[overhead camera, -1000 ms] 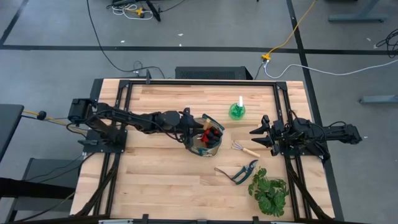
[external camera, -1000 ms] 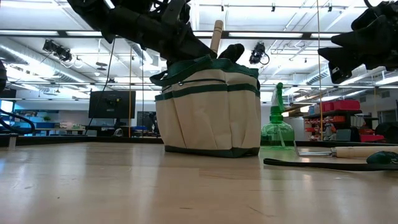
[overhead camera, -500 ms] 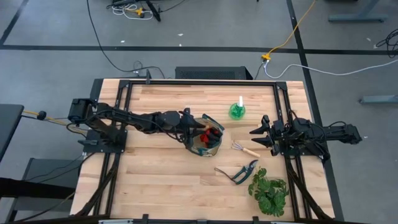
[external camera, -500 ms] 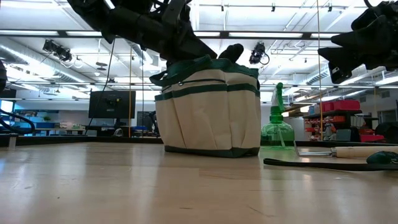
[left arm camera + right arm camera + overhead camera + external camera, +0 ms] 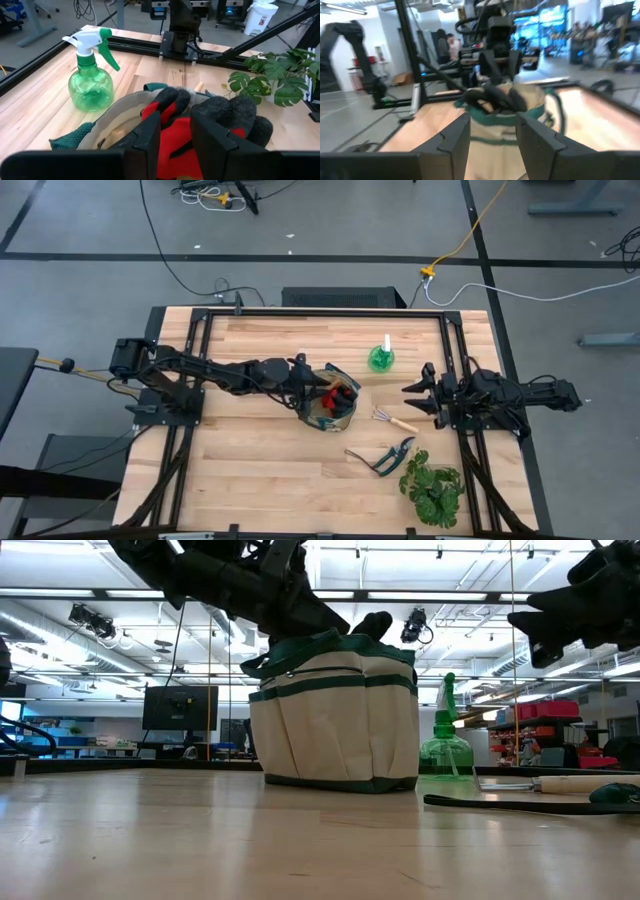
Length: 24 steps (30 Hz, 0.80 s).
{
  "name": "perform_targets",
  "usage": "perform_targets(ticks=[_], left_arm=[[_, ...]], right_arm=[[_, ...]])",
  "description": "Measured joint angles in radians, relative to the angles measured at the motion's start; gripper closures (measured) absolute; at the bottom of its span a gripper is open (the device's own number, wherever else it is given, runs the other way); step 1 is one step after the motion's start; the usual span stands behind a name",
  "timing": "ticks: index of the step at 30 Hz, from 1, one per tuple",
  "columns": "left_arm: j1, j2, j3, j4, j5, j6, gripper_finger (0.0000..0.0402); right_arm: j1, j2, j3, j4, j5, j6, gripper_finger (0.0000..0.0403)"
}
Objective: Pick & Place Garden tools in Gardening bag
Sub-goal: Put the green spray bottle into the green gardening bag
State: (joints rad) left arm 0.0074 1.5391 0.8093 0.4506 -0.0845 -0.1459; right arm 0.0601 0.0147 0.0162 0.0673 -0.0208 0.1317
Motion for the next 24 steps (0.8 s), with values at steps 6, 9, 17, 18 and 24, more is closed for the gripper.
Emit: perform_targets(ticks=[6,9,17,18,24], left_arm=[[0.0,0.0,0.0,0.008,0.0,0.0,0.029],[0.0,0.0,0.0,0.007,0.0,0.0,0.029],[0.0,0.0,0.0,0.008,0.0,0.0,0.029],[0.0,0.0,0.0,0.007,0.0,0.0,0.029],[0.0,0.0,0.0,0.007,0.0,0.0,0.029]], right_arm=[[0.0,0.0,0.0,-0.02,0.204,0.031,0.0243],[-0.003,0.014,0.0,-0.018,0.287,0.028,0.0243],[-0.06,0.132,0.0,-0.005,0.437,0.089,0.0243],[-0.068,0.156,0.0,-0.004,0.445,0.093,0.0243],[-0.128,0.297,0.0,-0.002,0.511,0.088,0.0243]])
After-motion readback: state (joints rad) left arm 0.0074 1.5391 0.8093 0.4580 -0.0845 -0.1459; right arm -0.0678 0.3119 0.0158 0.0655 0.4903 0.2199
